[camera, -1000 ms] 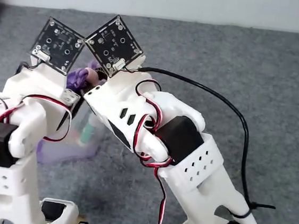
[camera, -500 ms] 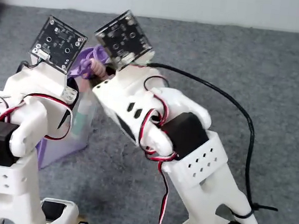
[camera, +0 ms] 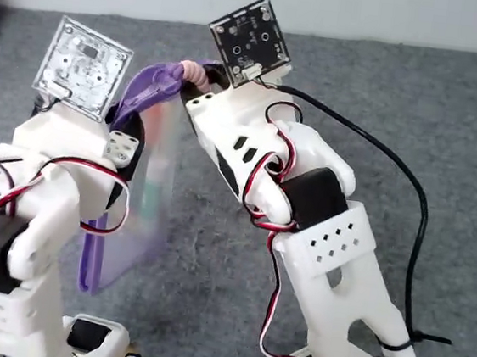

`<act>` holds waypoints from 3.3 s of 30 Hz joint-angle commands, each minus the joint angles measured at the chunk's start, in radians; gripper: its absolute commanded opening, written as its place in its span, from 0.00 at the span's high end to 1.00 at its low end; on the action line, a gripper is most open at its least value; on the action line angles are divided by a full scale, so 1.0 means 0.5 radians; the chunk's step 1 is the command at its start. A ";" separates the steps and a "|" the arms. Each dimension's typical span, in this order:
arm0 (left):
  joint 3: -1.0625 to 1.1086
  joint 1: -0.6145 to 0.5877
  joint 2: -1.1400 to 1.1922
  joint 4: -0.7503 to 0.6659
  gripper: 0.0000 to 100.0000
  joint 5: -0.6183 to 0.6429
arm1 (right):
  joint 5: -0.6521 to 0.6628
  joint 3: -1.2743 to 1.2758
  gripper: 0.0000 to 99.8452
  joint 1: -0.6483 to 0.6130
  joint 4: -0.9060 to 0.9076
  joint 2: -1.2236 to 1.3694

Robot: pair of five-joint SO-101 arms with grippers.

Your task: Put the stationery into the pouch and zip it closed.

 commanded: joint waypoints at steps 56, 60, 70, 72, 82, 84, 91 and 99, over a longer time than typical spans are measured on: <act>-0.035 -0.025 -0.169 0.055 0.88 0.114 | -0.025 -0.015 0.99 0.084 0.385 -0.229; -0.020 -0.015 -0.160 0.055 0.83 0.123 | 0.043 -0.025 0.99 0.183 0.348 -0.232; 0.318 -0.028 -0.166 -0.150 0.83 0.123 | 0.117 -0.196 0.99 0.238 0.238 -0.222; 0.370 -0.028 -0.166 -0.224 0.83 0.123 | 0.107 -0.196 0.99 0.290 0.232 -0.222; 0.404 -0.028 -0.157 -0.273 0.83 0.123 | -0.040 -0.199 0.99 0.603 0.081 -0.002; 0.404 -0.028 -0.160 -0.270 0.83 0.123 | -0.031 -0.199 0.99 0.566 0.066 0.008; 0.404 -0.028 -0.160 -0.270 0.83 0.123 | 0.129 -0.199 0.99 0.575 -0.262 0.020; 0.404 -0.028 -0.157 -0.270 0.83 0.126 | 0.172 -0.187 0.99 0.456 -0.278 0.023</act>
